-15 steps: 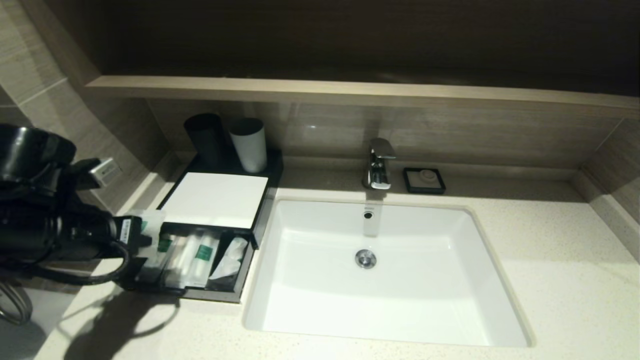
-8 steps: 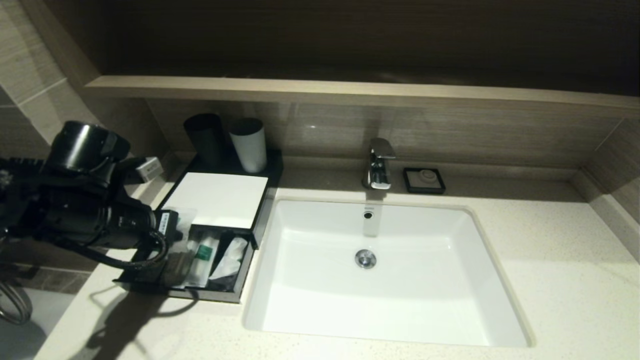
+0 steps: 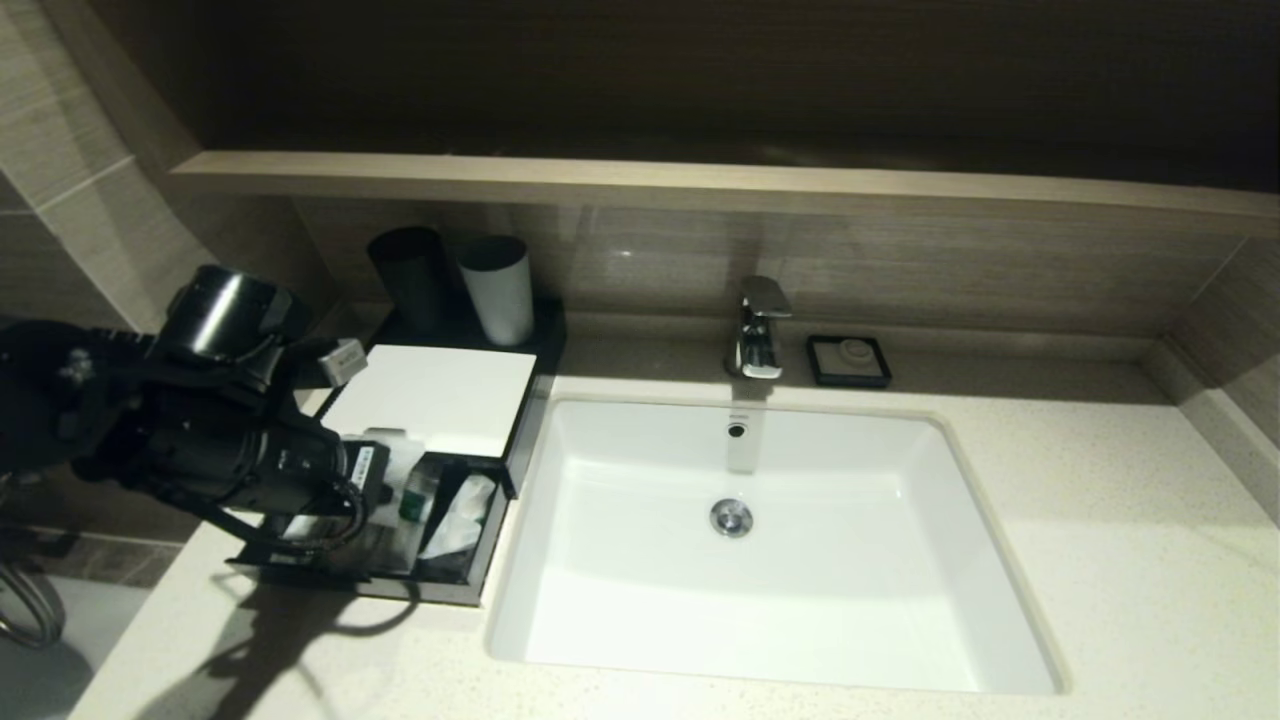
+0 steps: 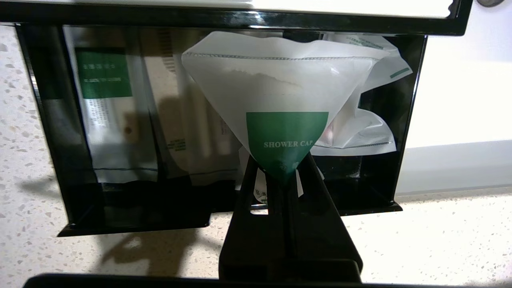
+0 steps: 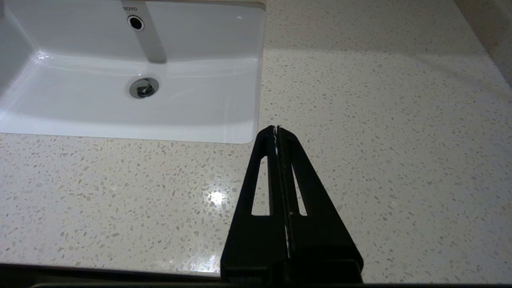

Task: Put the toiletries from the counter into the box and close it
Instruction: Place the bathroom toiletry into the drawer

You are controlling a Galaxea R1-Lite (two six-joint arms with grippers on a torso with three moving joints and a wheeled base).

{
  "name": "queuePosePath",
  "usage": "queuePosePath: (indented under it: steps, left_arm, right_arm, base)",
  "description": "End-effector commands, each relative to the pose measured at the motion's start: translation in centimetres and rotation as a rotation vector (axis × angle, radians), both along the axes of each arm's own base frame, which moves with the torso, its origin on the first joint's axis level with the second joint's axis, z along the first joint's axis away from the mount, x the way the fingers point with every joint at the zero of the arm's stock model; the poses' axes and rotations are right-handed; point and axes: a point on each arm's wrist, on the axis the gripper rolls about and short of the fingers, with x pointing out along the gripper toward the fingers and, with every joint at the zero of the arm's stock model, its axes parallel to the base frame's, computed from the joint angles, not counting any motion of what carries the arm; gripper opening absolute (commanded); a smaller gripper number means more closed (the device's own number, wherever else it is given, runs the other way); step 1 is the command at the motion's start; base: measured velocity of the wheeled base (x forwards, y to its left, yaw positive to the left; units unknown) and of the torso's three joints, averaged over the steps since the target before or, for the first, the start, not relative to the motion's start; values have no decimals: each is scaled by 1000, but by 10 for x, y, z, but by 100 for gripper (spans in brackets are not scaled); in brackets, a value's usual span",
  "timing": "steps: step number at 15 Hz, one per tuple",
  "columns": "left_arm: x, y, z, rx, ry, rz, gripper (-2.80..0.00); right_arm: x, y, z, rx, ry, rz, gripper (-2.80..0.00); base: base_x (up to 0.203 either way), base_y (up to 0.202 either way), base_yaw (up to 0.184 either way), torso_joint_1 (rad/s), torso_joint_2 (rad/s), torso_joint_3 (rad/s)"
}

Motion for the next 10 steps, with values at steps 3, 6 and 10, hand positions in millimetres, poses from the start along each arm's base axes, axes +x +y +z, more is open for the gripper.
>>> queuePosePath:
  steps: [3,6,10]
  left_arm:
    - [6,-7,-9,6,32,-20,-280]
    - [6,-13,-12,9,41,-42,-280]
    - [9,-19,-18,15,62,-59,-280]
  right_arm:
    - [0,0,0,0,1,0,-280]
    - [0,0,0,0,1,0,-280]
    - [0,0,0,0,1,0,-280]
  base:
    - [0,0,0,0,0,0]
    - [0,0,0,0,0,0]
    - [0,0,0,0,0,0]
